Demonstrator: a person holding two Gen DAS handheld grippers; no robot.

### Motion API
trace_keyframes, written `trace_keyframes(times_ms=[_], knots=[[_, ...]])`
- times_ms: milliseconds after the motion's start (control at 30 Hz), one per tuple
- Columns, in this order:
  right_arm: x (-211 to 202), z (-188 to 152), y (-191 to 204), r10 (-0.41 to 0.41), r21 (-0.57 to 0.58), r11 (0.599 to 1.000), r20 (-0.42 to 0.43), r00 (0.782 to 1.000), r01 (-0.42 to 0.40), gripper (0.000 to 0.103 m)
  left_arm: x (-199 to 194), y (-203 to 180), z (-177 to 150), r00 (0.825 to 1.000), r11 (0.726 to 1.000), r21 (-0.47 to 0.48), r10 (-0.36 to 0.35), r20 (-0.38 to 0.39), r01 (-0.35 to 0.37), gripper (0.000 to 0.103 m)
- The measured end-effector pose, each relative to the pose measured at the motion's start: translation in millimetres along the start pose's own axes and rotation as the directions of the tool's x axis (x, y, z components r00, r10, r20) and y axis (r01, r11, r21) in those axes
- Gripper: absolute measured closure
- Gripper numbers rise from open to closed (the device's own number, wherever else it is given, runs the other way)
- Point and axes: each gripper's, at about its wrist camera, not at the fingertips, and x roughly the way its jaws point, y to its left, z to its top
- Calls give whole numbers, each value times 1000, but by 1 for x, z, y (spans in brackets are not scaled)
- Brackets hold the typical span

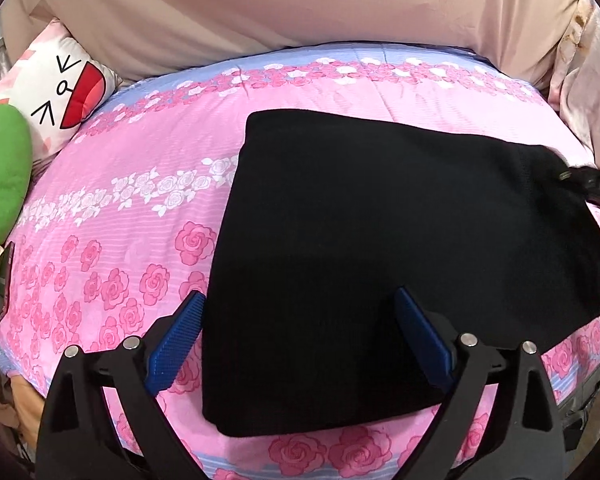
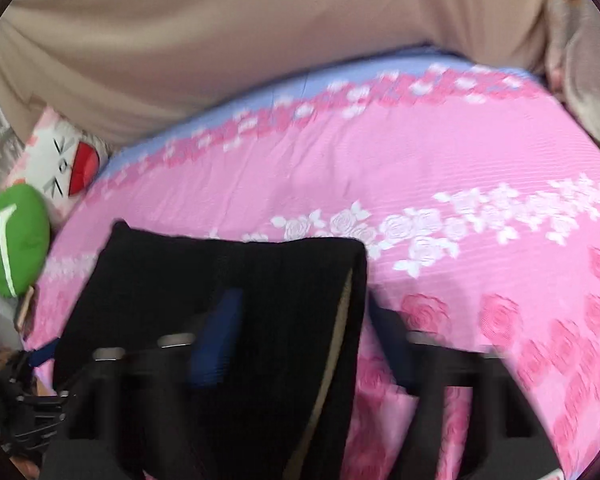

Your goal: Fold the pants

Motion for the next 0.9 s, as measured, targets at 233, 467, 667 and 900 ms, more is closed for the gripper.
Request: trace_keyframes(times_ms=[233, 467, 667, 900], knots=[[-25, 13, 13, 10, -49, 999, 111, 994, -5, 94, 8, 3, 5, 1000, 1000, -10, 5, -7, -5, 5], [-31, -11, -9, -60, 34, 998, 71, 996, 57, 29, 9, 11, 2, 999, 999, -32, -36, -19, 35, 5], [-50, -57, -24, 83, 105, 991, -32, 996, -79, 27, 23, 36, -9, 965, 957, -176, -250, -80, 233, 5], [-34, -87, -17, 224, 176, 963, -89, 970, -207, 23, 29, 38, -14, 953, 934, -229, -297, -64, 275, 5]])
